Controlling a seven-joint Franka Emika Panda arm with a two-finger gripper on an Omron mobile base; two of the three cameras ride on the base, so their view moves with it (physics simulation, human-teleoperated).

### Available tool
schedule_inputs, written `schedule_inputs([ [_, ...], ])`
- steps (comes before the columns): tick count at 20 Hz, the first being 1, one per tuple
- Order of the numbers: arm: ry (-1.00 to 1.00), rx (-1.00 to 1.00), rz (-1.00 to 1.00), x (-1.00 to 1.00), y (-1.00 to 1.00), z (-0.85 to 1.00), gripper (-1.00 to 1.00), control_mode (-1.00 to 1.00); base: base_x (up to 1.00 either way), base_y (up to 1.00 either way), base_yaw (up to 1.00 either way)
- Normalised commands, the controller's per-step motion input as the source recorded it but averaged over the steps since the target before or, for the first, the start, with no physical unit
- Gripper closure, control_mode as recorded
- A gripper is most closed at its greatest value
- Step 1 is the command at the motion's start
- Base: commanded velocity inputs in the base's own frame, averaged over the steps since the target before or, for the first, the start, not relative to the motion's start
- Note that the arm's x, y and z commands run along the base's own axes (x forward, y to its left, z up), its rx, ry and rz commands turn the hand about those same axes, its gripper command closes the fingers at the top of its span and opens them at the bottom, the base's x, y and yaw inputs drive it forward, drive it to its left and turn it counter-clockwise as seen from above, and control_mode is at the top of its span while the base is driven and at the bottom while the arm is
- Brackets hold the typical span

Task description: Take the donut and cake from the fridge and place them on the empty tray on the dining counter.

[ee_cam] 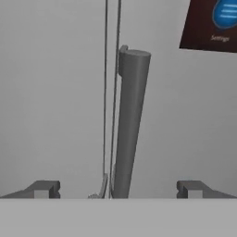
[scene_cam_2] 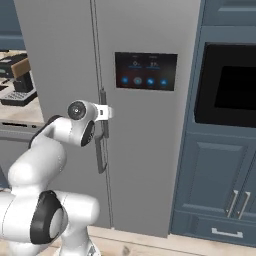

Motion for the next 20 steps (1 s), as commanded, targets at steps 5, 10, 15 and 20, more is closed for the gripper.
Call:
schedule_inputs([
  [5, -0.01, 0.0, 0.0, 0.53, 0.0, -0.06, -1.0, -1.0, 0.0, 0.0, 0.0],
  [10, -0.05, 0.0, 0.0, 0.48, 0.0, -0.15, -1.0, -1.0, 0.0, 0.0, 0.0],
  [15, -0.02, 0.0, 0.0, 0.51, 0.0, -0.1, -1.0, -1.0, 0.0, 0.0, 0.0],
  [20, 0.0, 0.0, 0.0, 0.52, 0.0, -0.06, -1.0, -1.0, 0.0, 0.0, 0.0],
])
